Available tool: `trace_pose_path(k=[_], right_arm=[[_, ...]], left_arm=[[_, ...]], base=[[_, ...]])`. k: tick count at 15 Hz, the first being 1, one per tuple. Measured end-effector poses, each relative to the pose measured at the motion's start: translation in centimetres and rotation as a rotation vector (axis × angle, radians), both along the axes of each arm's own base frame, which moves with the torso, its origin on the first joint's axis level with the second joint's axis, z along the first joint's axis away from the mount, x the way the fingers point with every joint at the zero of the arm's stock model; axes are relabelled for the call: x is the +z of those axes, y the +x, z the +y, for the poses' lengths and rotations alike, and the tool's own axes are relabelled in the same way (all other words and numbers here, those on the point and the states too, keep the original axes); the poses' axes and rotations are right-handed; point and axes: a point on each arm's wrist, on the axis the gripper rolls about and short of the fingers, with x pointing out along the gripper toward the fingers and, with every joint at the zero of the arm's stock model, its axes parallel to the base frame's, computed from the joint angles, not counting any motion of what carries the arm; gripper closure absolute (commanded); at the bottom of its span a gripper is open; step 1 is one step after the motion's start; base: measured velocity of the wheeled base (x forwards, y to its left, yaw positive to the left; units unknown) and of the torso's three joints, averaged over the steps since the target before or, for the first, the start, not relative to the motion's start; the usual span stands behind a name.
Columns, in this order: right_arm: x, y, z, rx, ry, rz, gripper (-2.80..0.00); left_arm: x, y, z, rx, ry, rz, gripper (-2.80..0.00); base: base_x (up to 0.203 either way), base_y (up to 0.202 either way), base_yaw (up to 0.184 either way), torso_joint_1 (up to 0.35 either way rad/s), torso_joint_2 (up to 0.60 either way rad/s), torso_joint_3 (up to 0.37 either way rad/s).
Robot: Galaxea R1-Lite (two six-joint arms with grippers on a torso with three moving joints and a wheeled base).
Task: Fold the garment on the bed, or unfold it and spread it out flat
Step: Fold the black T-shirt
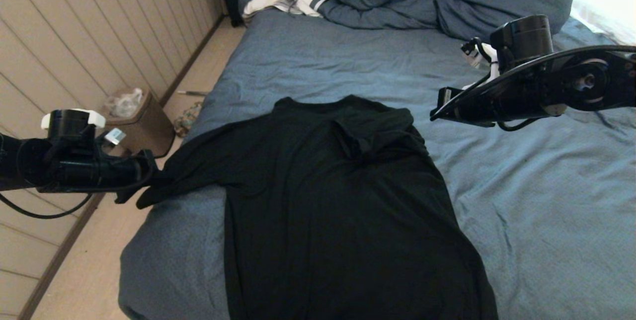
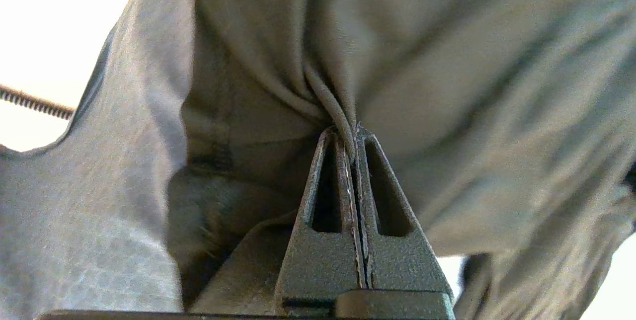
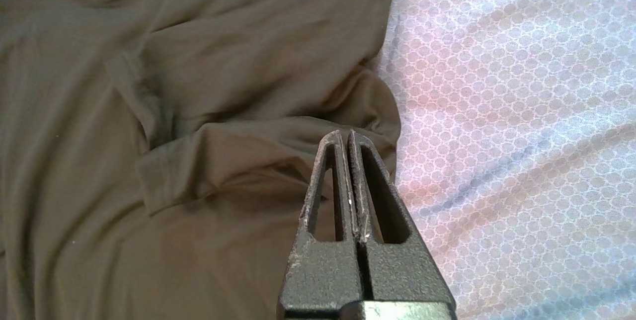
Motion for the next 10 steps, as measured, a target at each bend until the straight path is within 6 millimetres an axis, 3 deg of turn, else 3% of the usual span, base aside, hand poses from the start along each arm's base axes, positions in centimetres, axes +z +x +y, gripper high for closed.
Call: trace_pose_path(k=[6,10], right_arm=[[0.2,-0.4,-1.4,-0.019,0.012,0.000,0.00],[0.3,-1.2,-3.0,-0.020,0.032,0.005,0.00]], left_arm=[[5.7,0.4,-0.6,-0.007,0.025,-0.127,0.00],[9.6,0.2,-6.5,-0.093,0.089,-0.162,0.00]], base=[[0.000,0.000,0.000,0.000,0.00,0.000],[0.000,0.000,0.000,0.000,0.00,0.000]])
